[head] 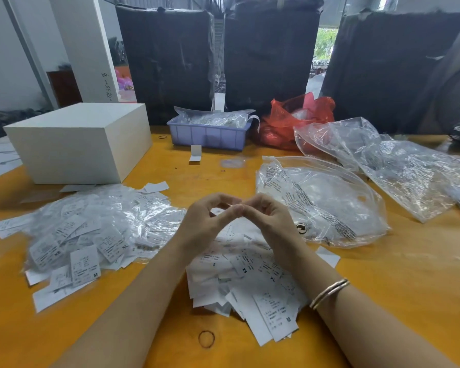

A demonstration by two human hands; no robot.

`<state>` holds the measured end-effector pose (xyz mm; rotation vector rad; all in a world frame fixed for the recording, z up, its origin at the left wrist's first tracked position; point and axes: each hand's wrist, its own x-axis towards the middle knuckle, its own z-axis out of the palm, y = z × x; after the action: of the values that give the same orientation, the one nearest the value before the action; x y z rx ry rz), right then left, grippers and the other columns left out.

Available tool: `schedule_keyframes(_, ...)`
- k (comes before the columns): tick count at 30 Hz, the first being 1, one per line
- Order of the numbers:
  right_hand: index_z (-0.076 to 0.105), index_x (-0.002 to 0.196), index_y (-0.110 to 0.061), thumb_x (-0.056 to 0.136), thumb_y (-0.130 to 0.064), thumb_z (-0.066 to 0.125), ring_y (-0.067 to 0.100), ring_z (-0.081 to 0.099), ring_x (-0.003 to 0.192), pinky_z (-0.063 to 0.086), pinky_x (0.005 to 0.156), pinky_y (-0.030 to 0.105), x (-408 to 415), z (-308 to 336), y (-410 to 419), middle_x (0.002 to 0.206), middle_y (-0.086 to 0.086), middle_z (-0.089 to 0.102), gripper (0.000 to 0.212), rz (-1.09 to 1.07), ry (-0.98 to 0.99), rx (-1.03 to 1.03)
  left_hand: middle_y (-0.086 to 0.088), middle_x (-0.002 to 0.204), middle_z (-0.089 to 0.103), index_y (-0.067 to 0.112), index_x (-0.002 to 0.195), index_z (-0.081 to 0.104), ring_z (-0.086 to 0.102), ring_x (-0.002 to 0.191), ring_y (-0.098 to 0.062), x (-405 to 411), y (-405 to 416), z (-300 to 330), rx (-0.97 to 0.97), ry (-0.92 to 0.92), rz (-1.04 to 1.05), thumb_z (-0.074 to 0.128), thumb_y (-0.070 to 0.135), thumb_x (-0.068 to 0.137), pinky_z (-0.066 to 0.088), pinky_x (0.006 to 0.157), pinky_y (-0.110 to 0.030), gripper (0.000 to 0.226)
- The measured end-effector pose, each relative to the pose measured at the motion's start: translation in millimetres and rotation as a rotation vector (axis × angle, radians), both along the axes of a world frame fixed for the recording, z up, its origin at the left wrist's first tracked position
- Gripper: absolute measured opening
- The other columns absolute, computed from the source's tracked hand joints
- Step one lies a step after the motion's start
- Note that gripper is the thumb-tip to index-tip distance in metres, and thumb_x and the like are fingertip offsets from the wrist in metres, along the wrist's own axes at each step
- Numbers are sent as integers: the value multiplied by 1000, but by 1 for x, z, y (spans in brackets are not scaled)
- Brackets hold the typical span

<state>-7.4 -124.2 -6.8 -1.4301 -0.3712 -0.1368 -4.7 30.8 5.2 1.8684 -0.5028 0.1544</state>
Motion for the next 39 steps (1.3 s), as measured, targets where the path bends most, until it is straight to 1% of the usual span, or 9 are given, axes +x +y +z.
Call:
schedule_keyframes(4,63,84,-8,82,-7,67,10,66,78,50,73,17,0,-1,-1,77,0,68,5,7,14,-56,9,78,71,19,83,69,64,77,0,5,1,-3,-255,89,47,68,29,81,47,67,-10,10)
schedule_keyframes(7,61,92,-10,85,-3,62,8,65,75,50,71,18,0,-1,-2,80,2,66,10,10,-3,-141,10,78,72,17,86,67,64,77,1,9,6,-4,-270,120,72,65,24,87,47,66,-9,7)
schedule_keyframes(13,55,95,-39,76,-50,67,-8,41,92,33,84,21,0,11,-27,105,-19,47,25,228,-61,-1023,0,73,72,18,96,51,68,64,-11,13,8,-7,-326,95,229,47,13,98,49,55,-15,7)
schedule_keyframes(17,57,88,-44,73,-53,70,-6,25,99,19,93,27,-1,11,-36,116,-20,38,22,277,-4,-1209,3,72,70,24,103,50,66,59,-7,12,5,-13,-258,89,224,46,10,98,45,51,-12,16)
schedule_keyframes(20,57,81,-38,75,-47,71,-1,30,100,25,91,24,0,12,-32,109,-18,42,18,268,5,-1169,3,74,70,23,106,51,66,61,-6,14,5,-13,-309,173,213,47,5,96,46,52,-14,21)
schedule_keyframes(24,56,74,-24,82,-26,69,11,50,81,45,78,28,2,8,-32,89,-7,53,15,212,119,-828,1,82,67,23,109,55,66,70,-6,17,8,-11,-392,268,171,57,0,89,47,60,-19,30)
schedule_keyframes(28,68,71,-28,84,-26,68,3,59,65,44,58,14,3,6,-31,73,-9,68,13,125,153,-606,4,77,65,25,105,58,62,68,-6,18,8,-11,-496,329,172,69,2,81,47,61,-19,35)
schedule_keyframes(32,72,84,-24,85,-24,66,4,61,68,46,60,14,8,-1,-29,79,-5,71,6,-13,70,-618,2,73,61,18,103,59,56,54,-3,17,7,-10,-630,393,153,70,3,79,47,52,-16,31)
schedule_keyframes(39,58,69,-16,89,-9,57,1,49,56,38,54,9,4,5,-24,59,-13,56,22,-38,46,-166,-2,82,64,16,100,62,60,57,-4,19,7,-4,-777,447,177,67,6,80,49,53,-15,23)
